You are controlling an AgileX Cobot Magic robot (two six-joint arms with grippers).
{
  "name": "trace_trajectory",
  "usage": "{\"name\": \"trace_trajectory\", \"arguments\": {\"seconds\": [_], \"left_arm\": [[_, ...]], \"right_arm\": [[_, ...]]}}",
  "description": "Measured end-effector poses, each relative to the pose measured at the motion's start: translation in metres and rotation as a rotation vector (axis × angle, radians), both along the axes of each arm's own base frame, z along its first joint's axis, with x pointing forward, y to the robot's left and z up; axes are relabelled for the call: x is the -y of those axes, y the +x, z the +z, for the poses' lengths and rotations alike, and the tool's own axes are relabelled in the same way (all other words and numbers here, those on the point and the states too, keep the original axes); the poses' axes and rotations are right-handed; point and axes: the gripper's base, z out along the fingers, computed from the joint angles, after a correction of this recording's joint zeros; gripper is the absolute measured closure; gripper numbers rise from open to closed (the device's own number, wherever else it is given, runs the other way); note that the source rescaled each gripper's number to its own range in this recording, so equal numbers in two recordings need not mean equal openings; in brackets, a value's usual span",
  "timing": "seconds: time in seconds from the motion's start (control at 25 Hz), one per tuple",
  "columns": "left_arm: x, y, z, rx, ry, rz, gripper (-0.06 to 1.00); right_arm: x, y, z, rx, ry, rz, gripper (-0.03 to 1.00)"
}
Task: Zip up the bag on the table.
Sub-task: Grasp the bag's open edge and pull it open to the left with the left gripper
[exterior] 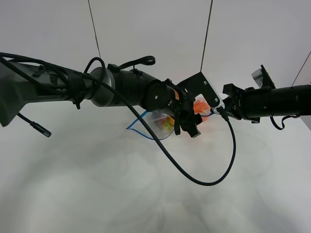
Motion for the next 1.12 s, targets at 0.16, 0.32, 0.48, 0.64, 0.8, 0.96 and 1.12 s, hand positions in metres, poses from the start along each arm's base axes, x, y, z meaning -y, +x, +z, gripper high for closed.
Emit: {"name": "trace_trajectory", "arguments": {"seconds": [0.16,0.32,0.48,0.64,0.8,0.96,1.12], "left_arm": [[-0.0003,-0.0003,-0.0001,-0.007,0.007,0.0,0.16],[-0.0006,-0.0006,-0.0006,-0.011,0.013,-0.002,0.24],[-0.0008,-0.0008,-0.0008,-0.013,0.017,-0.003,0.26],[-0.001,-0.001,-0.0011,-0.016,0.02,-0.003,0.35],[-0.0015,-0.0015,-0.0018,-0.024,0.027,-0.003,0.45],[-0.0016,-0.0017,-0.002,-0.027,0.029,-0.003,0.47],[-0.0017,-0.0018,-0.002,-0.027,0.03,-0.003,0.5]], "right_arm": [[0.0,0.0,0.0,0.0,-0.001,0.0,0.97],[0.0,-0.0001,-0.0001,0.0,-0.001,0.001,0.97],[0.0,-0.0001,-0.0001,0.0,-0.001,0.001,0.97],[0.0,-0.0001,-0.0001,0.0,-0.001,0.001,0.97],[0.0,-0.0001,-0.0001,0.0,-0.001,0.001,0.97],[0.0,-0.0001,-0.0001,0.0,-0.001,0.001,0.97],[-0.0001,-0.0001,-0.0001,0.0,-0.001,0.002,0.97]]}}
